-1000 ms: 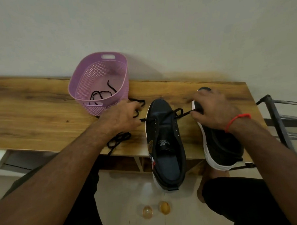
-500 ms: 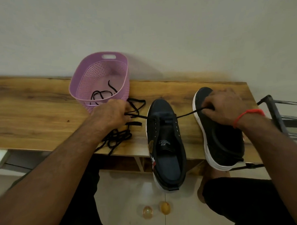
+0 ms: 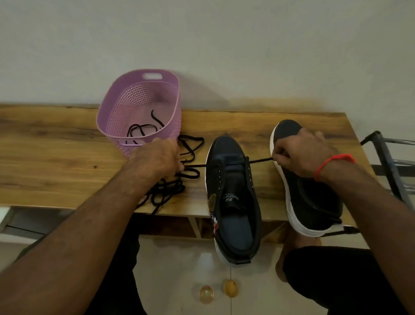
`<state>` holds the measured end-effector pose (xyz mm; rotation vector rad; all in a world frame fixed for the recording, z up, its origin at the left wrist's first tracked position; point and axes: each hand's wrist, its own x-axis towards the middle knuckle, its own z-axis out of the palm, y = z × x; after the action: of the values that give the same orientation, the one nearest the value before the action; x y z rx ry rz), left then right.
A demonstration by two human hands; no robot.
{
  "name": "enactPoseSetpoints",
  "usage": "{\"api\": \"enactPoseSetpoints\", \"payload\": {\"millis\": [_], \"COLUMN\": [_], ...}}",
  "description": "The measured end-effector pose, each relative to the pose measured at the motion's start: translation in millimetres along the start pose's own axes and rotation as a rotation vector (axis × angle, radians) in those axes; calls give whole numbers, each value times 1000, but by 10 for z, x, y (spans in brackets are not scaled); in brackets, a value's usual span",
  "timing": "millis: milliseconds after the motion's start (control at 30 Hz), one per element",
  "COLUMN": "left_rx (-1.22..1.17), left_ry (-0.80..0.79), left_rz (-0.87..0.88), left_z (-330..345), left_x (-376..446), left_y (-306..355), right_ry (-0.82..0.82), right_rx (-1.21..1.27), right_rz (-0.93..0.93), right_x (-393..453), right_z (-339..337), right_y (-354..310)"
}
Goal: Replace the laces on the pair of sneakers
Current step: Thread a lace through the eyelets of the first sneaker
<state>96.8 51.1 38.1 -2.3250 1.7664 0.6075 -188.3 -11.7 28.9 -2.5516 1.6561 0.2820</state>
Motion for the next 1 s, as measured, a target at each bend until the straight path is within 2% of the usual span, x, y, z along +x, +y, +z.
{"api": "enactPoseSetpoints", "payload": {"millis": [100, 200, 300, 367, 467, 567, 667, 833, 933, 1000], "left_rx": [33, -73, -187, -389, -630, -738, -741, -776, -922, -1066], "left_ry": [-41, -91, 10, 119, 236, 192, 184, 275, 332, 273], "left_rz": [29, 71, 133, 234, 458, 638, 749, 673, 584, 545], "left_z": [86, 146, 128, 106, 63, 73, 106, 38, -39, -65], "left_x": [13, 64, 131, 127, 36, -62, -87, -32, 8, 24], "left_y": [29, 37, 19, 70, 239, 378, 443, 390, 291, 244], "right_ry": [23, 73, 111, 162, 242, 190, 101, 2, 39, 57], "right_rx": [55, 353, 607, 703, 860, 979, 1031, 1118, 1332, 1510], "right_rz": [-34, -69, -32, -35, -136, -273, -356, -299, -101, 22], "right_x": [19, 48, 55, 36, -5, -36, -43, -2, 27, 45], "right_z": [53, 45, 23, 22, 11, 18, 80, 83, 83, 60], "right_y": [-71, -107, -101, -133, -235, -399, -572, -542, -496, -459]}}
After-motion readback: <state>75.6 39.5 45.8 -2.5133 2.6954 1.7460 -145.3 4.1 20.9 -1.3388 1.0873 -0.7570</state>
